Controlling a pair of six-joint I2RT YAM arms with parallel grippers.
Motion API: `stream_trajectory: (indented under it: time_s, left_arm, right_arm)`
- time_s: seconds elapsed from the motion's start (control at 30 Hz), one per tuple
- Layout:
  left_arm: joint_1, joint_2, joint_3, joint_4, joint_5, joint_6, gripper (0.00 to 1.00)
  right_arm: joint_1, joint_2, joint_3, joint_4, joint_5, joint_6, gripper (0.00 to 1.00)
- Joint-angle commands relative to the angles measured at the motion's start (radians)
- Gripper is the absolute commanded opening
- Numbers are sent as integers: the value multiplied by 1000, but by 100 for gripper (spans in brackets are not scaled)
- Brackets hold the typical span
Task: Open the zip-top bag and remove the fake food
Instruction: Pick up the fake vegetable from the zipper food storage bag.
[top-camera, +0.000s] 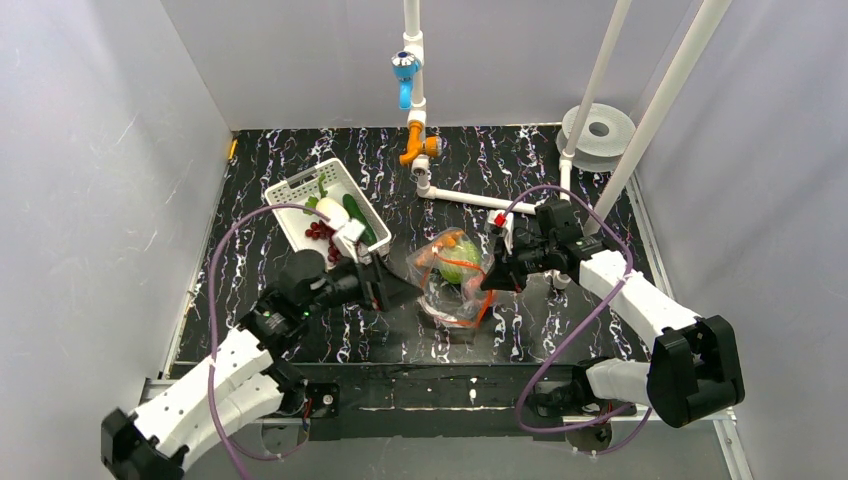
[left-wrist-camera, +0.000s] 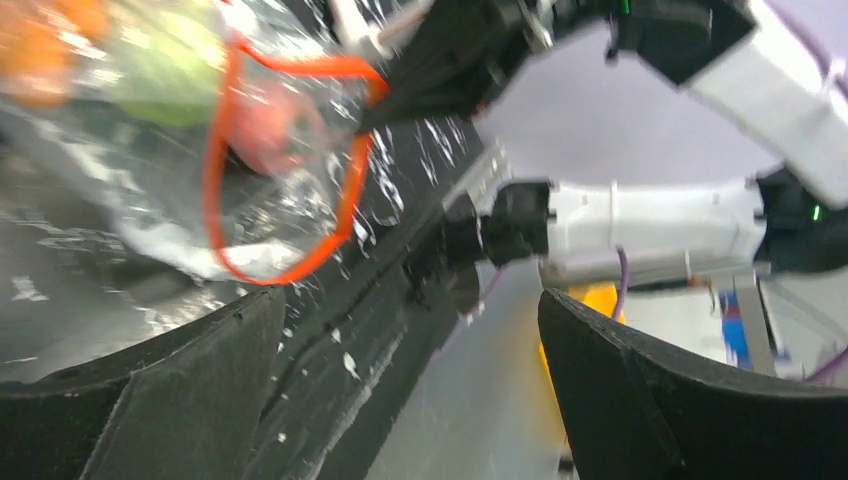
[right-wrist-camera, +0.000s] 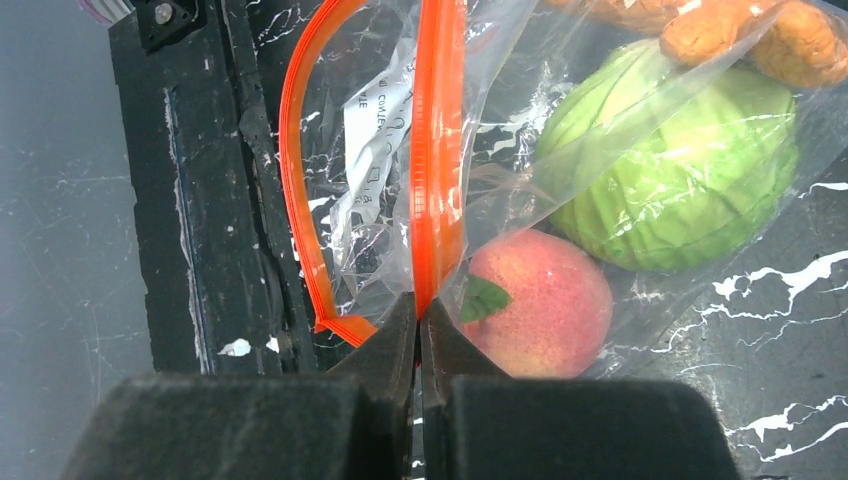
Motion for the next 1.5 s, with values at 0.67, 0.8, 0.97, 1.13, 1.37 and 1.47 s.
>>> stream_trajectory:
  time_s: [0.67,0.8,0.97,1.13,1.37,1.47]
  left_arm:
    - [-420,844,251,300,-864,160,57]
    - [-421,890,243,344,-934,103,57]
    - [-420,887,235,387,-1022,56,50]
    - [-420,901,225,469,-965,66,50]
    - [-418,886,151,629,-886,78,64]
    - [-399,913,187,536,-906,13,68]
  right_arm:
    - [45,-67,35,49,-6,61,1]
    - [58,-71,35,48,-7,61,1]
    - [60,-71,40,49,5,62,1]
    - [66,-65,41,59,49,71,1]
    - [66,-59,40,65,60,77,1]
    - [66,-59,40,61,51,75,1]
